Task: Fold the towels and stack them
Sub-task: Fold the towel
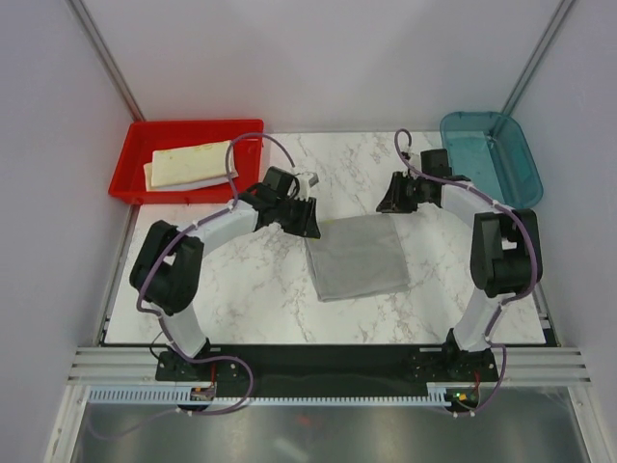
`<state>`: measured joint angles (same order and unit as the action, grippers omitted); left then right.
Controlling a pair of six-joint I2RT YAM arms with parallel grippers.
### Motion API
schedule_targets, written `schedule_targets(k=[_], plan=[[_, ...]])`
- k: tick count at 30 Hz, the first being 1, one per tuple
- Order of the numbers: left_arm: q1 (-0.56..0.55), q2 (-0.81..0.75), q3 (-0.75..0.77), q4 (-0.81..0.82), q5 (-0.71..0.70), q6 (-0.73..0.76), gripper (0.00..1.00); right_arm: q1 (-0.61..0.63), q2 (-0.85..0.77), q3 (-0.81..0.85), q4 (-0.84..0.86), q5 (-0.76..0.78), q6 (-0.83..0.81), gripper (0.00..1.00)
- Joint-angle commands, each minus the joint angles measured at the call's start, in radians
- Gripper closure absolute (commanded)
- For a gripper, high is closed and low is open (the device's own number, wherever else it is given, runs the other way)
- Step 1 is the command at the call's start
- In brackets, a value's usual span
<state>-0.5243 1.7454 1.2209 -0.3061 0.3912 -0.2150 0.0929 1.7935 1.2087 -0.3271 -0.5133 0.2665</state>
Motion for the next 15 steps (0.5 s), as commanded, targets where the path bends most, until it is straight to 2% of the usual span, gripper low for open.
schedule_targets(k=[1,7,12,15], plan=[[-0.020,0.054,-0.058,0.055,0.124,-0.110,0.61,-0.007,0.079,0.063,-0.010,-0.122,-0.035,0.71],[-0.020,0.120,-0.081,0.006,0.000,-0.080,0.63,-0.019,0.208,0.071,0.077,-0.073,0.003,0.69],[-0.017,0.187,-0.031,-0.083,-0.159,-0.040,0.64,-0.018,0.182,0.042,0.123,-0.007,0.034,0.66],[-0.008,0.210,0.024,-0.125,-0.238,-0.009,0.64,-0.013,0.129,-0.053,0.196,0.024,0.137,0.62]])
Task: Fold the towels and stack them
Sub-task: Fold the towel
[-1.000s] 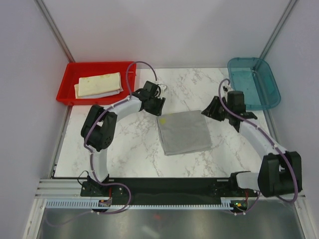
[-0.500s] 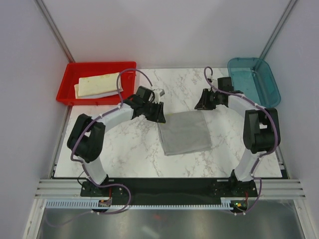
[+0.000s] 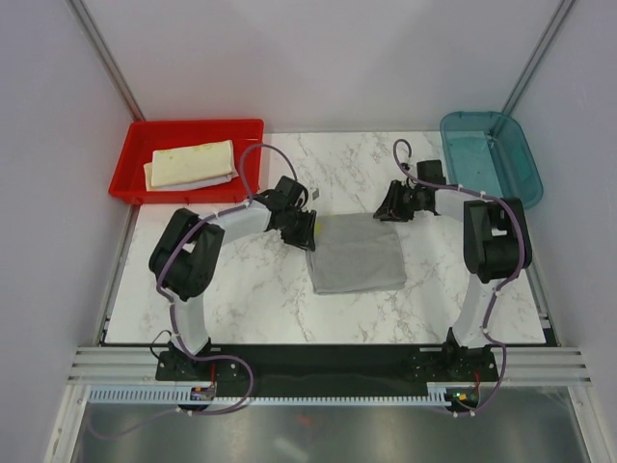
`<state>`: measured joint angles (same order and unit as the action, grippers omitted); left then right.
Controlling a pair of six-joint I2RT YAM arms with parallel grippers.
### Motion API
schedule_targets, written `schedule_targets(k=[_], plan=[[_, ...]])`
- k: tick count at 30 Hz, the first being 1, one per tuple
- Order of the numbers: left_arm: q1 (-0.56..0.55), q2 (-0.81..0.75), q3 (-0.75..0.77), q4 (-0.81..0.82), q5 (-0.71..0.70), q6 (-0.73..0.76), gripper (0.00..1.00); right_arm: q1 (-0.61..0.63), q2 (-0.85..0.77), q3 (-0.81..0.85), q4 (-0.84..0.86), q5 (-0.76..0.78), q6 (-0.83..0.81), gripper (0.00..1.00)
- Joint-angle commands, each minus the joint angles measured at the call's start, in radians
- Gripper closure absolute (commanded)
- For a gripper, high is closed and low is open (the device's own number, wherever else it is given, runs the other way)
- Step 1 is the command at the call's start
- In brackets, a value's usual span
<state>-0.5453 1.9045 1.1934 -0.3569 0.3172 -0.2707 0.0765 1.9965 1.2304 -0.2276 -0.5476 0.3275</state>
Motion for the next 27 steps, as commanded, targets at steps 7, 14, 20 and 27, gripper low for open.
schedule_targets(k=[7,14,20,27], plan=[[0.058,-0.008,0.159,-0.126,-0.090,0.087,0.56,0.026,-0.329,-0.276,0.255,0.167,0.231,0.48],[0.054,-0.145,0.089,-0.126,0.054,0.019,0.52,0.025,-0.360,-0.193,0.005,0.276,0.185,0.48],[0.057,-0.107,0.141,-0.070,0.047,0.111,0.51,0.009,-0.299,-0.140,-0.009,0.243,-0.014,0.46],[0.099,0.123,0.362,-0.137,0.058,0.269,0.48,-0.110,-0.116,-0.029,-0.036,-0.012,-0.145,0.51]])
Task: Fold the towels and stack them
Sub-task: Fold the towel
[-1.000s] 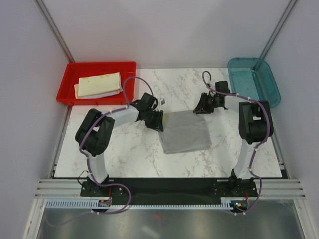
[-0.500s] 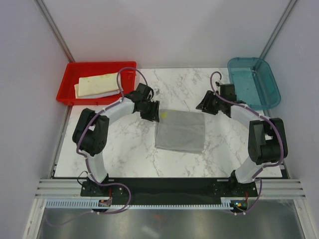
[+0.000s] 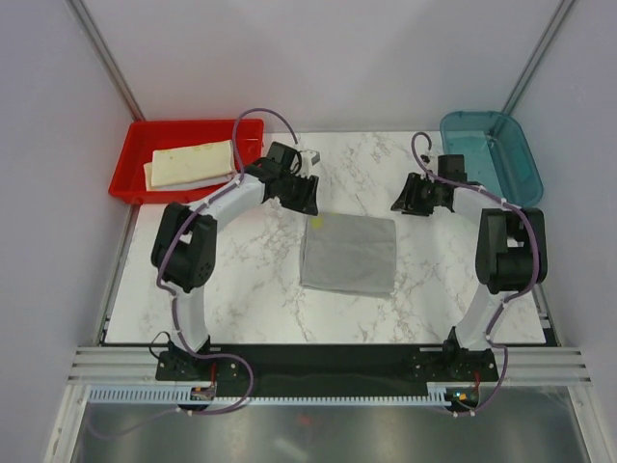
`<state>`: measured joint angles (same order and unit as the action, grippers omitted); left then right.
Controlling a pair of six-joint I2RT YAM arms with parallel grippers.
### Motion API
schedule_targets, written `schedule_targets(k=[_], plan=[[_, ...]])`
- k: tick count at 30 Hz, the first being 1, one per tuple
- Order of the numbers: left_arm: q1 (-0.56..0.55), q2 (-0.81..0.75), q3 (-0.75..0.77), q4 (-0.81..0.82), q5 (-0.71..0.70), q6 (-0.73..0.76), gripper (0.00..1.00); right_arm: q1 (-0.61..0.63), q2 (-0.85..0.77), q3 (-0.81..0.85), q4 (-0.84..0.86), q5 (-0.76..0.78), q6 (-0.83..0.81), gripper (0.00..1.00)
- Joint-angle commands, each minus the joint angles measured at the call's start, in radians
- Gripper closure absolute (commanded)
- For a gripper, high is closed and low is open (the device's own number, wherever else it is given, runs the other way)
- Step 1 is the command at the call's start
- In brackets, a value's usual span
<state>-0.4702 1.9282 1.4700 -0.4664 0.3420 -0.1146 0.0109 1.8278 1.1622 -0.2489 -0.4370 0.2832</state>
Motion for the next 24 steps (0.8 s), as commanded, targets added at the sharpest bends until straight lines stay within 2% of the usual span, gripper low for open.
schedule_targets(k=[1,5,12,16,24], plan=[[0.027,0.119,0.099,-0.034,0.058,0.156,0.48,-0.049,0.071,0.047,-0.018,-0.170,-0.114,0.51],[0.045,0.184,0.137,-0.049,0.092,0.193,0.47,-0.055,0.157,0.093,-0.061,-0.313,-0.215,0.52],[0.068,0.239,0.179,-0.051,0.164,0.248,0.45,-0.057,0.231,0.160,-0.104,-0.374,-0.276,0.51],[0.082,0.264,0.200,-0.054,0.201,0.260,0.44,-0.057,0.269,0.189,-0.179,-0.402,-0.340,0.52],[0.097,0.291,0.230,-0.066,0.249,0.271,0.44,-0.058,0.278,0.169,-0.201,-0.362,-0.354,0.55]])
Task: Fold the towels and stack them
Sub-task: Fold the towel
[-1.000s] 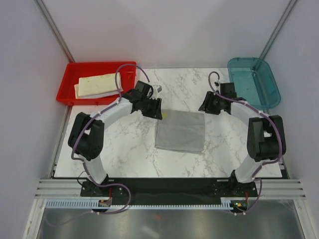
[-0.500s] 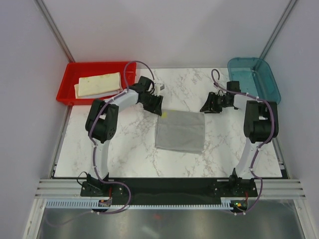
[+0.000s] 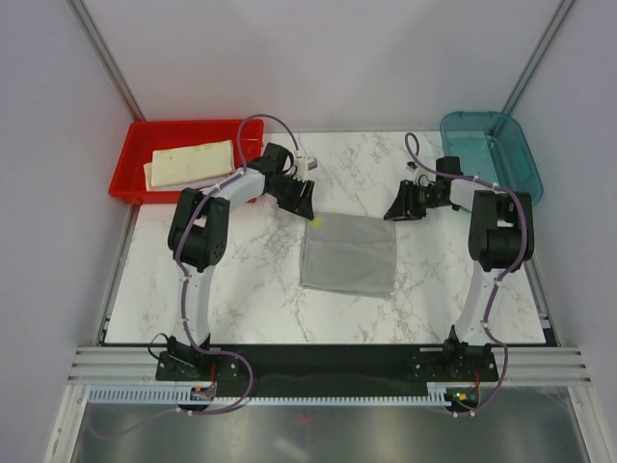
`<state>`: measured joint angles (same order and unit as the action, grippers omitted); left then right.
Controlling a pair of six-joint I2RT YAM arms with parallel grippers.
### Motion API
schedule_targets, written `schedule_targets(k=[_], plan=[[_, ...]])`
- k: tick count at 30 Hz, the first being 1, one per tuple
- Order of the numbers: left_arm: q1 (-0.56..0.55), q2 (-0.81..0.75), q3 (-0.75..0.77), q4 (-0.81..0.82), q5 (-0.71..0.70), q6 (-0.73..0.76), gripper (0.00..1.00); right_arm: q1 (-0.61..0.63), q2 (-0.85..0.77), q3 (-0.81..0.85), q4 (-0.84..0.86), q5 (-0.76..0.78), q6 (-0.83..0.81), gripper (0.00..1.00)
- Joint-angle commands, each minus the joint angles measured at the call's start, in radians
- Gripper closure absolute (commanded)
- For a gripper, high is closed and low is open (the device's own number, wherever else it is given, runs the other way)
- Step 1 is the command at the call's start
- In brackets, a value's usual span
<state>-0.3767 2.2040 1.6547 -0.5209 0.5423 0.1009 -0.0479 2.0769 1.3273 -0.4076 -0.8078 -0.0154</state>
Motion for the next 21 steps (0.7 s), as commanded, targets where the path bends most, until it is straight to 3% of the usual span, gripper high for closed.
schedule_targets(k=[1,9,12,13,14,15,17,18,21], plan=[[0.005,0.019,0.048,-0.014,0.048,0.060,0.44,0.002,0.029,0.003,-0.046,0.007,-0.057,0.55],[0.005,0.051,0.094,-0.028,0.102,0.086,0.46,-0.012,0.040,0.018,-0.069,-0.004,-0.070,0.61],[0.005,0.071,0.117,-0.040,0.120,0.094,0.52,-0.013,0.049,0.032,-0.073,-0.010,-0.070,0.63],[0.005,0.075,0.131,-0.048,0.125,0.098,0.56,-0.015,0.052,0.038,-0.076,-0.008,-0.070,0.66],[0.005,0.086,0.135,-0.054,0.134,0.100,0.69,-0.018,0.060,0.044,-0.077,-0.010,-0.070,0.68],[0.005,0.088,0.140,-0.056,0.148,0.106,0.75,-0.018,0.061,0.046,-0.077,-0.014,-0.070,0.71],[0.005,0.091,0.155,-0.065,0.174,0.109,0.93,-0.018,0.058,0.055,-0.074,-0.016,-0.066,0.95],[0.009,0.088,0.177,-0.080,0.212,0.108,0.98,-0.015,0.037,0.062,-0.068,-0.024,-0.046,1.00],[0.016,0.033,0.214,-0.102,0.277,0.094,0.98,-0.001,-0.062,0.047,0.022,0.036,0.046,1.00]])
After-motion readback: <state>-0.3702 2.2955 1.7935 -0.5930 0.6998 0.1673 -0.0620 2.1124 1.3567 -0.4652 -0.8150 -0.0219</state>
